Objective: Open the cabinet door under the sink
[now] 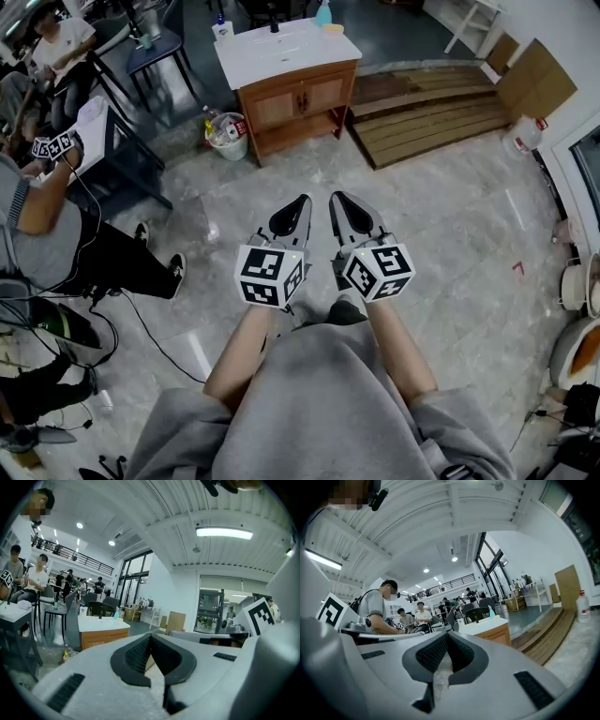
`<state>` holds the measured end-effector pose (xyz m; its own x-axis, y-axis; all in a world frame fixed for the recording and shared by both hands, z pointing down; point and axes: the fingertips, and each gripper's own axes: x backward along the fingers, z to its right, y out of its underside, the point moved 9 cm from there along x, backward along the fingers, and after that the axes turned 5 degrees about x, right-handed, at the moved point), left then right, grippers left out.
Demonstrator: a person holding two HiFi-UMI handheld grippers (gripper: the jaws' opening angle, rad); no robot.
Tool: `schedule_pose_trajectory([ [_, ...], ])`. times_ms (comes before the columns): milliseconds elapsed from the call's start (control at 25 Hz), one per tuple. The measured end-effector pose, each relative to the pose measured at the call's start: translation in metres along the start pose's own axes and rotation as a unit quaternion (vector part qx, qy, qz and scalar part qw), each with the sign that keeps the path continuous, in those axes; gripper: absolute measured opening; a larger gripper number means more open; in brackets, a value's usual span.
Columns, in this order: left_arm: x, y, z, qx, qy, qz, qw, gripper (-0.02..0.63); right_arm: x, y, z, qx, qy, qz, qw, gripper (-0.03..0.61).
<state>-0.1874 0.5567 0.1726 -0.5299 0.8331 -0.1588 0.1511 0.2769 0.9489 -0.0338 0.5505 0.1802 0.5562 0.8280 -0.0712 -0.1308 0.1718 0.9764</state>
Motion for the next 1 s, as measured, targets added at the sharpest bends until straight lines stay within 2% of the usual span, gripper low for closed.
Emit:
schedule_pose_trajectory([
  [440, -0.038, 0.014, -0.017, 0.014, 0.013, -0.028, 0.9994, 0.008, -0.023, 0.019, 0.028, -0.022, 0.017, -0.021, 0.999, 0.011],
  [1000, -0.14, -0.015, -0.059, 0.003, -0.007, -0.048, 0.9988, 0.008, -0.114, 0.005, 0.104, -0.047, 0.0, -0.024, 0.999, 0.011],
])
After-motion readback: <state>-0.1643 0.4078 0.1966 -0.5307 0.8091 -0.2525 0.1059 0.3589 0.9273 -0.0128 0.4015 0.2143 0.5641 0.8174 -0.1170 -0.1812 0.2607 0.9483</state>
